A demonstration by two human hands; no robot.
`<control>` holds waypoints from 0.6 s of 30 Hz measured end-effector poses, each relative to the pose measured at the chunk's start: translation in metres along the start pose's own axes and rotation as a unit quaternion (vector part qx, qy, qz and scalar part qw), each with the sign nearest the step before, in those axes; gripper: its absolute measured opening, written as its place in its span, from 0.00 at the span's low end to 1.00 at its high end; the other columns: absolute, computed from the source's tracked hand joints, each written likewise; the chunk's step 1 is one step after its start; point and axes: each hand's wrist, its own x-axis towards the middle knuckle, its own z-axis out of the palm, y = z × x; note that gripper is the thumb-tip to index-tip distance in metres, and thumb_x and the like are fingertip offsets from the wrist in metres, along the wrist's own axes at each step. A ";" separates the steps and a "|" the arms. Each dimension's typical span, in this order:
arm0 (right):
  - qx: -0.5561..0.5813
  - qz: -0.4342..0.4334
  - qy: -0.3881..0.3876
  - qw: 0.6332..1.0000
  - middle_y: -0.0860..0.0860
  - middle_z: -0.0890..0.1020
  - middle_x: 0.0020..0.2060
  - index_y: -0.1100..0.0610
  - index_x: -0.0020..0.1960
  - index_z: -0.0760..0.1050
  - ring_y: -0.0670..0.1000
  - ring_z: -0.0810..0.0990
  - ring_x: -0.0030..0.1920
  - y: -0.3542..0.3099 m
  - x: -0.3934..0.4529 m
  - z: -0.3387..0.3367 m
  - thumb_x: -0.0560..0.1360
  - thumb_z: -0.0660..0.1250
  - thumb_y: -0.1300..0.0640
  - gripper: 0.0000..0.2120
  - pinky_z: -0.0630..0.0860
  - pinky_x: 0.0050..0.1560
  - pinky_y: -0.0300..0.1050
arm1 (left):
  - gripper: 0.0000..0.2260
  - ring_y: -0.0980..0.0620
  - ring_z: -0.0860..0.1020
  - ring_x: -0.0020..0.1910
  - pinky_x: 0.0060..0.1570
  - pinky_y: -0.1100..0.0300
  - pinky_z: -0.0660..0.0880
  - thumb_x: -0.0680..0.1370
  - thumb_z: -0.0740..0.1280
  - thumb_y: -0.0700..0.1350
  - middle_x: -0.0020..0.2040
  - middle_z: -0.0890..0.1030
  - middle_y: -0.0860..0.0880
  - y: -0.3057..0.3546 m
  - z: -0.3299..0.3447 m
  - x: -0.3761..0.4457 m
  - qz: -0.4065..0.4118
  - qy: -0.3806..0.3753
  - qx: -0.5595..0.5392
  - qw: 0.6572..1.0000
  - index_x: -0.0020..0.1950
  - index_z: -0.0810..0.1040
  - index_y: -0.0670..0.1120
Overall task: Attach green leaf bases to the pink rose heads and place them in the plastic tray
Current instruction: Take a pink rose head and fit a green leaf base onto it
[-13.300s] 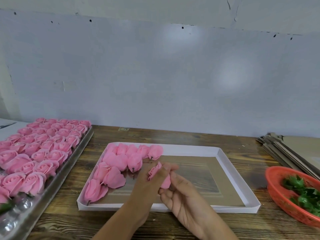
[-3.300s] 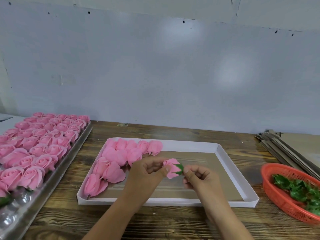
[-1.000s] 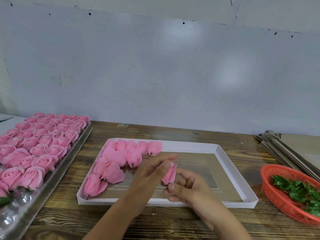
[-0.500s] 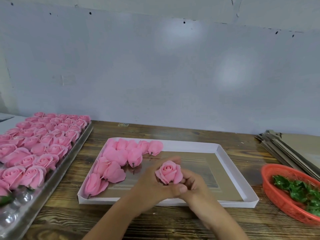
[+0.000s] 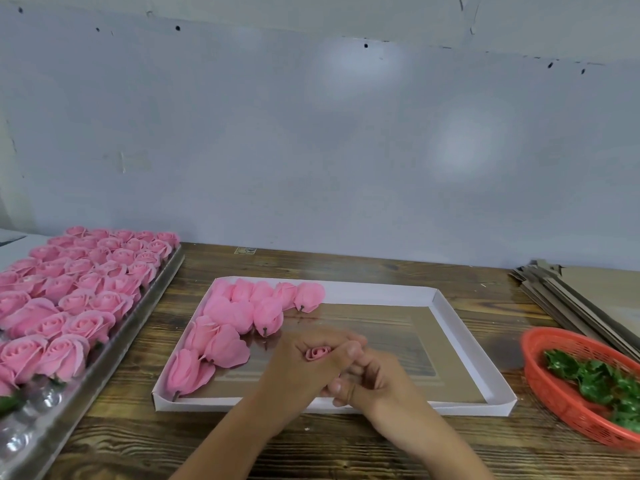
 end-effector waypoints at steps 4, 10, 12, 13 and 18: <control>-0.006 -0.003 0.017 1.000 0.53 0.85 0.41 0.48 0.47 0.84 0.51 0.83 0.43 0.002 -0.001 0.000 0.75 0.66 0.67 0.15 0.79 0.47 0.46 | 0.08 0.56 0.85 0.49 0.43 0.64 0.81 0.69 0.74 0.56 0.54 0.86 0.58 -0.002 0.000 0.001 -0.022 -0.007 0.009 1.000 0.48 0.86 0.61; 0.056 -0.049 0.031 0.997 0.54 0.86 0.51 0.53 0.58 0.82 0.50 0.84 0.53 -0.004 0.000 -0.001 0.73 0.65 0.65 0.17 0.79 0.51 0.42 | 0.19 0.53 0.83 0.54 0.55 0.59 0.79 0.67 0.79 0.52 0.52 0.85 0.47 -0.007 -0.001 0.002 -0.052 -0.076 -0.019 0.996 0.57 0.82 0.57; 0.063 -0.049 0.042 0.996 0.55 0.86 0.50 0.55 0.58 0.82 0.49 0.84 0.50 -0.005 0.000 -0.005 0.74 0.66 0.63 0.15 0.78 0.49 0.39 | 0.28 0.54 0.82 0.58 0.56 0.61 0.79 0.64 0.81 0.54 0.57 0.84 0.52 -0.005 -0.001 0.002 -0.059 -0.058 -0.061 0.995 0.63 0.79 0.55; 0.056 -0.040 0.048 0.996 0.54 0.86 0.49 0.56 0.58 0.82 0.48 0.83 0.47 -0.005 0.000 -0.006 0.74 0.67 0.62 0.14 0.77 0.46 0.38 | 0.32 0.57 0.82 0.58 0.54 0.64 0.78 0.63 0.81 0.58 0.58 0.83 0.56 -0.002 -0.002 0.002 -0.059 -0.029 -0.070 0.995 0.65 0.77 0.57; -0.012 0.006 0.023 1.000 0.52 0.83 0.38 0.54 0.54 0.82 0.50 0.79 0.41 0.000 0.001 -0.003 0.74 0.68 0.63 0.11 0.76 0.41 0.40 | 0.20 0.58 0.83 0.51 0.49 0.70 0.77 0.73 0.68 0.68 0.52 0.86 0.51 0.006 -0.005 0.001 0.012 0.057 -0.057 0.997 0.50 0.86 0.55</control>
